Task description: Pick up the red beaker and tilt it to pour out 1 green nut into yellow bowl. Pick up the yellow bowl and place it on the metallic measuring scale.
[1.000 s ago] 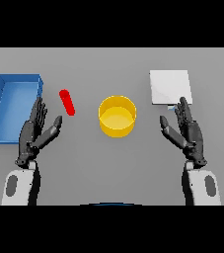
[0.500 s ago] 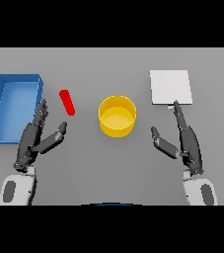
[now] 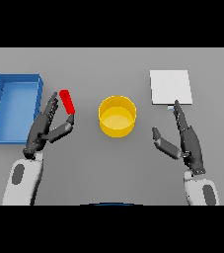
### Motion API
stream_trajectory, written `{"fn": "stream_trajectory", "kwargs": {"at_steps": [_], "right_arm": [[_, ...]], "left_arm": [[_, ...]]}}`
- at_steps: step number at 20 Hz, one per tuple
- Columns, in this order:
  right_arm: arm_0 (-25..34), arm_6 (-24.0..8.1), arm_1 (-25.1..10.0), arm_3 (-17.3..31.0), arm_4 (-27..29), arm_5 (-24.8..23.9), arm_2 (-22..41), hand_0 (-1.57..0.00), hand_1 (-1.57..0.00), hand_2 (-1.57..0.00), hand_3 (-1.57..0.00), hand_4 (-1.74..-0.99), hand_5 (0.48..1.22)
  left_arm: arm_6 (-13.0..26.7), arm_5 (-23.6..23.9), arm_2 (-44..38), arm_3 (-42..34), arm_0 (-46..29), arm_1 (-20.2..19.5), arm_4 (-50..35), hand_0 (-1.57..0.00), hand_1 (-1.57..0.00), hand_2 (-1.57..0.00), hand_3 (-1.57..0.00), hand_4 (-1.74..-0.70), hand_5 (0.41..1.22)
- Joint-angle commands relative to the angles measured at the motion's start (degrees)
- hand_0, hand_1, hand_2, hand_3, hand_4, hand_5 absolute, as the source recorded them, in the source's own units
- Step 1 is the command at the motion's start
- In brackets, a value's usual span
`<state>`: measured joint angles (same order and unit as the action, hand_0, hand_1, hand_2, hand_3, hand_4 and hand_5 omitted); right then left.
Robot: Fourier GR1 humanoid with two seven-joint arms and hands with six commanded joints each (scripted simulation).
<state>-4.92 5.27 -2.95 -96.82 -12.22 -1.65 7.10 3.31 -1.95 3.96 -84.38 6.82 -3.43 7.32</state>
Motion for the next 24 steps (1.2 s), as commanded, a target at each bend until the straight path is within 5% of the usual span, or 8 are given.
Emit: {"fn": "stream_trajectory", "kwargs": {"at_steps": [1,16,22,24], "right_arm": [[-0.6,0.7,0.0,0.0,-0.3,-0.1,0.2,0.0,0.0,0.0,0.0,-1.308,0.679],[0.5,-0.9,0.7,-0.3,0.8,-0.4,-0.5,0.0,0.0,0.0,0.0,-1.329,0.684],[0.0,-1.0,0.2,-1.0,1.2,0.0,-0.7,0.0,0.0,0.0,0.0,-1.298,0.682],[0.3,-1.2,0.0,-1.4,0.5,-0.2,-0.5,0.0,0.0,0.0,0.0,-1.291,0.684]], "left_arm": [[-0.5,0.4,-0.5,1.9,1.6,0.0,0.2,0.0,0.0,0.0,0.0,-1.38,0.739],[-5.3,2.0,-5.8,24.9,17.7,0.4,0.8,0.0,0.0,0.0,0.0,-1.31,0.703],[-8.7,1.5,-7.2,31.1,22.3,0.7,0.3,0.0,0.0,0.0,0.0,-1.36,0.735],[-10.4,2.6,-7.8,32.1,22.6,1.6,0.0,-0.08,-0.08,-0.12,-0.08,-1.42,0.77]]}}
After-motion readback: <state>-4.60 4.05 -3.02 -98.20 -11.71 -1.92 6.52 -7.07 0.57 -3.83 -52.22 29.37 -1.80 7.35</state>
